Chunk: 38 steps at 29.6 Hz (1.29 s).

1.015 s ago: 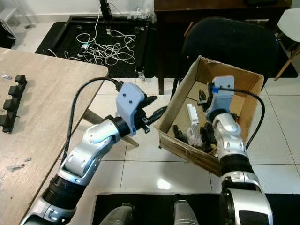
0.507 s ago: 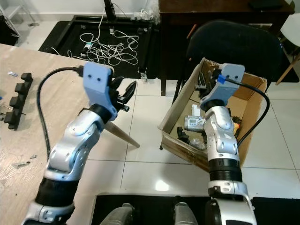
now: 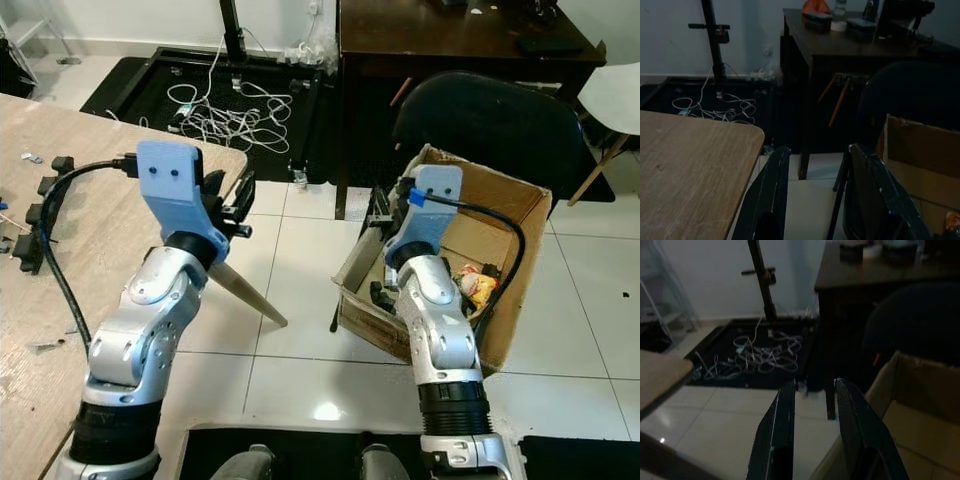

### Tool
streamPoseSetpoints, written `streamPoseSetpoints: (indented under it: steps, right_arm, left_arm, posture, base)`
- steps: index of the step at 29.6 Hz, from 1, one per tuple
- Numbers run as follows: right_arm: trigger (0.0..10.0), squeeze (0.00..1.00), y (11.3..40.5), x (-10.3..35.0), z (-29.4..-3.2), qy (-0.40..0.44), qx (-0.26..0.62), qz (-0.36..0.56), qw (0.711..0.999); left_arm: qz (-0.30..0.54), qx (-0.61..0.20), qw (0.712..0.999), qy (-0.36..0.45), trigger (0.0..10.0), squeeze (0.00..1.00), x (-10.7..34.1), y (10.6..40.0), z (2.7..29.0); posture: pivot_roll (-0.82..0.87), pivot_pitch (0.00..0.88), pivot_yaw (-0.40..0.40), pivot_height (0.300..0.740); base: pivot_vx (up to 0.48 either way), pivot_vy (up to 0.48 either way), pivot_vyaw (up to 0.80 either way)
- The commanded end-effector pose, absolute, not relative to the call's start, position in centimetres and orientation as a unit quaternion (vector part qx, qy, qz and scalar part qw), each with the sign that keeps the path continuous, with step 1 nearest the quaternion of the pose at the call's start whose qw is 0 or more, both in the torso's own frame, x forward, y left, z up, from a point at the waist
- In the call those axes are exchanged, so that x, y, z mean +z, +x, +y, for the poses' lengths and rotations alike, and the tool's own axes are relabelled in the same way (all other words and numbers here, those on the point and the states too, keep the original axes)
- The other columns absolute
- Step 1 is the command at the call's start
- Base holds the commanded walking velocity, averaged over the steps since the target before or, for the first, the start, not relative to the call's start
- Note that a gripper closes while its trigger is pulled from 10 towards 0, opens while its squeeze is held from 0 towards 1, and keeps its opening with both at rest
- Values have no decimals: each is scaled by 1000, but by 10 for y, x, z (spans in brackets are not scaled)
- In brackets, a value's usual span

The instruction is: Picking trash to rubbish bin

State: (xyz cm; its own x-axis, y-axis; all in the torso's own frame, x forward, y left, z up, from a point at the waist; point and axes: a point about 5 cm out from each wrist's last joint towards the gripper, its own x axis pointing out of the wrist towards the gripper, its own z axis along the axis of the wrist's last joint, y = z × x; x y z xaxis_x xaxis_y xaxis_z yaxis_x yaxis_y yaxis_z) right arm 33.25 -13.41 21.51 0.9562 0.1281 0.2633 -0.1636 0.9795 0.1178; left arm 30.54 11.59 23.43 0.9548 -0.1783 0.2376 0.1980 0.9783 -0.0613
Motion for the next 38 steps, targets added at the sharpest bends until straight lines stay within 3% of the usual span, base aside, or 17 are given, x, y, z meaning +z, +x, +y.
streamPoseSetpoints:
  steps: [1, 12, 38]
  right_arm:
    - [10000, 0, 328, 210, -133, 64, 73, -118, 988]
    - [10000, 0, 325, 212, -135, 57, 72, -111, 990]
    - [10000, 0, 319, 205, -126, 69, 85, -83, 990]
  left_arm:
    - [-111, -97, 987, -58, 10000, 0, 233, 302, 113]
    - [-109, -106, 987, -61, 10000, 0, 233, 299, 107]
    - [-106, -115, 986, -53, 10000, 0, 233, 294, 104]
  posture:
    - [98, 153, -8, 740]
    - [85, 138, -17, 740]
    - [86, 133, -24, 740]
  base:
    - [0, 0, 0]
    - [-233, 0, 0]
    - [-427, 0, 0]
